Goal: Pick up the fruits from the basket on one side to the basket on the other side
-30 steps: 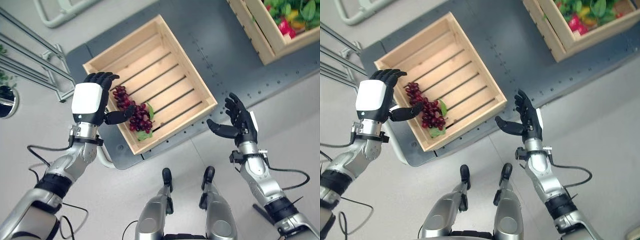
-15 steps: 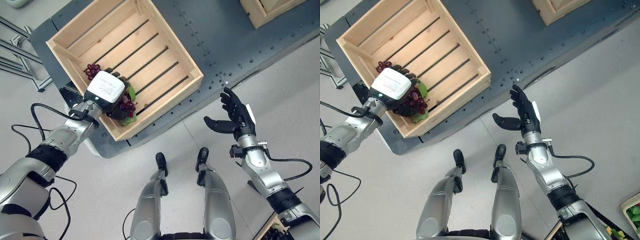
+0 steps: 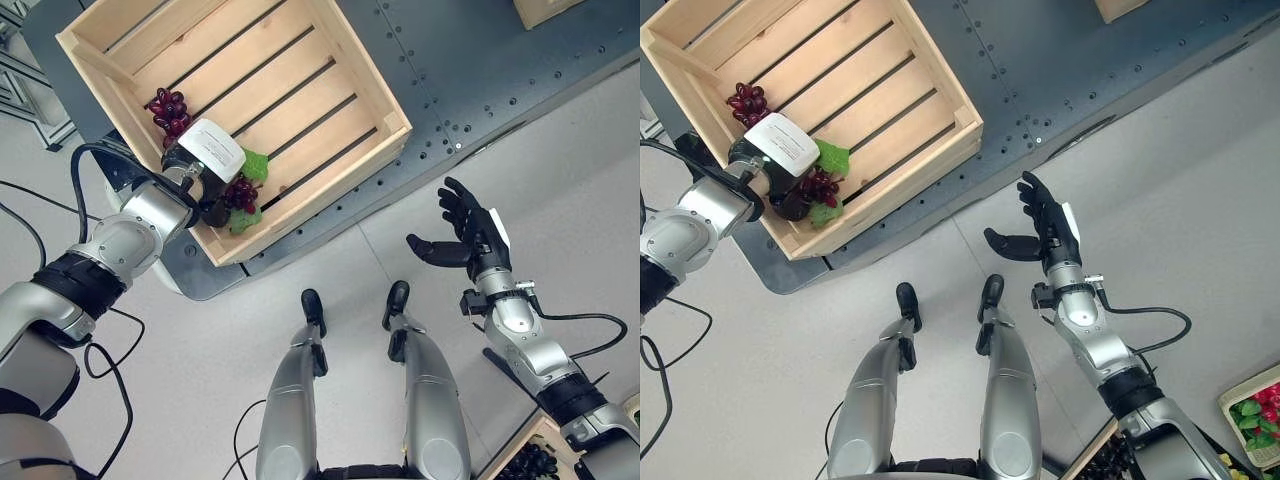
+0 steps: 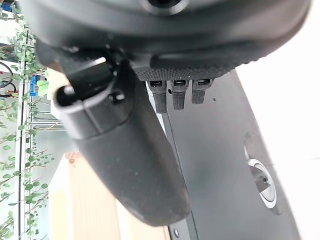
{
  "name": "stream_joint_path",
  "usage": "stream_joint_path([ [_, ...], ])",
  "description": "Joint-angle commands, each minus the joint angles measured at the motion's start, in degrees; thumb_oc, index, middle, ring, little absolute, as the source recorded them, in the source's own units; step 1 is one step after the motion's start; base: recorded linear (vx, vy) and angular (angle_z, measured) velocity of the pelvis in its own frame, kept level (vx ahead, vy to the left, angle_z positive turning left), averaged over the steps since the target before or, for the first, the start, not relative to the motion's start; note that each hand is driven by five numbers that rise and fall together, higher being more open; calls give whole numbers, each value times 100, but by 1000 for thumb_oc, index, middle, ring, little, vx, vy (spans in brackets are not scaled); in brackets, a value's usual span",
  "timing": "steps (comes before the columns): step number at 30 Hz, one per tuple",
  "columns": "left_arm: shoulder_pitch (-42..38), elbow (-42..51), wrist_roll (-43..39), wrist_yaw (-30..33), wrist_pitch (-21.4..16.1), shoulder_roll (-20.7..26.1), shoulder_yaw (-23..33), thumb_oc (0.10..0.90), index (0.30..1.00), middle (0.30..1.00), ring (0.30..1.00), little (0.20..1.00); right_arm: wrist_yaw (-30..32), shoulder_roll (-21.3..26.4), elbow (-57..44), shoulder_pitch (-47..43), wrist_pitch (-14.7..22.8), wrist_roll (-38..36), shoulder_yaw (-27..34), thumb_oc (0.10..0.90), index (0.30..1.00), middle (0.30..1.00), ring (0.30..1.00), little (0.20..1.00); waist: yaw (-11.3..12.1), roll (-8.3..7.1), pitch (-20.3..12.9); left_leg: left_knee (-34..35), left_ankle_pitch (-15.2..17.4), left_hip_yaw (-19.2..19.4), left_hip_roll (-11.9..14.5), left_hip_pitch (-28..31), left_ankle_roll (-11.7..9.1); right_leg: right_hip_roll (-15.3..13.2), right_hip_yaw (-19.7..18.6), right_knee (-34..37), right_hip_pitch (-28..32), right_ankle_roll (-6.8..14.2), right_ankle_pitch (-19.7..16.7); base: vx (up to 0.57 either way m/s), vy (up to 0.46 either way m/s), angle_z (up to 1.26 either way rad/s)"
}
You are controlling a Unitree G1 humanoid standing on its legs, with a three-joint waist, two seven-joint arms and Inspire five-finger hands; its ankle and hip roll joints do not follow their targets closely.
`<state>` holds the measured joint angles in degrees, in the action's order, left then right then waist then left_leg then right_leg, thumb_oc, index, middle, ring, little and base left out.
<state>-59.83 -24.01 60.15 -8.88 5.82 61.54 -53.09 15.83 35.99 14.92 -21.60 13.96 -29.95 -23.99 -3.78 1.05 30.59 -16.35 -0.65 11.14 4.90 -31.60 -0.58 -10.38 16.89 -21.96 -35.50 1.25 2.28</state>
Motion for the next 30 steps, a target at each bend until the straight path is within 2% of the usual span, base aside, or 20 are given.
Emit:
stream_joint_path([
  [1,-78,27,467,171,517,1040,411,800,900,900,900,900,-122,-26,-743,56,521,-110,316,800,900,900,900,900,204,-217,-80,-80,270,205,-137,6,-36,63,22,-11,484,217,387,-16,-4,5],
  [8,211,-564,1070,934,395,744,625,800,900,900,900,900,-93,-111,-673,65,588,-145,308,800,900,900,900,900,203,-389,-80,-165,295,208,-87,-231,1,74,57,-135,225,206,357,-16,13,7],
  [10,368,-732,1194,1064,499,686,680,800,900,900,900,900,-134,-136,-635,129,620,-172,304,800,900,900,900,900,198,-427,-80,-177,390,158,-94,-161,-38,97,9,-143,287,271,408,20,12,0],
  [12,387,-964,1256,1215,597,601,737,800,900,900,900,900,-102,-131,-638,59,633,-198,307,800,900,900,900,900,182,-453,-80,-160,287,207,-78,-351,22,110,55,-134,92,211,313,-31,14,-1],
  [13,423,-1189,1192,1490,654,482,751,800,900,900,900,900,-96,-146,-622,24,626,-196,302,800,900,900,900,900,169,-478,-80,-165,275,194,-75,-423,18,126,51,-139,27,208,299,0,0,0],
  [20,441,-1786,1206,2466,666,148,790,800,900,900,900,900,-9,-112,-649,-61,612,-196,302,800,900,900,900,900,130,-568,-80,-195,223,124,-70,-785,16,170,24,-189,-328,202,236,-10,22,1],
  [25,336,-2088,1335,2662,798,-30,751,800,900,900,900,900,49,-86,-633,-159,637,-279,324,800,900,900,900,900,100,-578,-80,-245,197,111,-53,-1048,-5,174,13,-242,-577,182,225,-33,46,-2],
  [30,274,-2309,1323,2432,1047,-177,722,800,900,900,900,900,73,-84,-679,-223,650,-363,368,800,900,900,900,900,71,-565,-80,-342,212,93,-73,-1264,1,167,-20,-323,-802,168,214,-30,32,-2],
])
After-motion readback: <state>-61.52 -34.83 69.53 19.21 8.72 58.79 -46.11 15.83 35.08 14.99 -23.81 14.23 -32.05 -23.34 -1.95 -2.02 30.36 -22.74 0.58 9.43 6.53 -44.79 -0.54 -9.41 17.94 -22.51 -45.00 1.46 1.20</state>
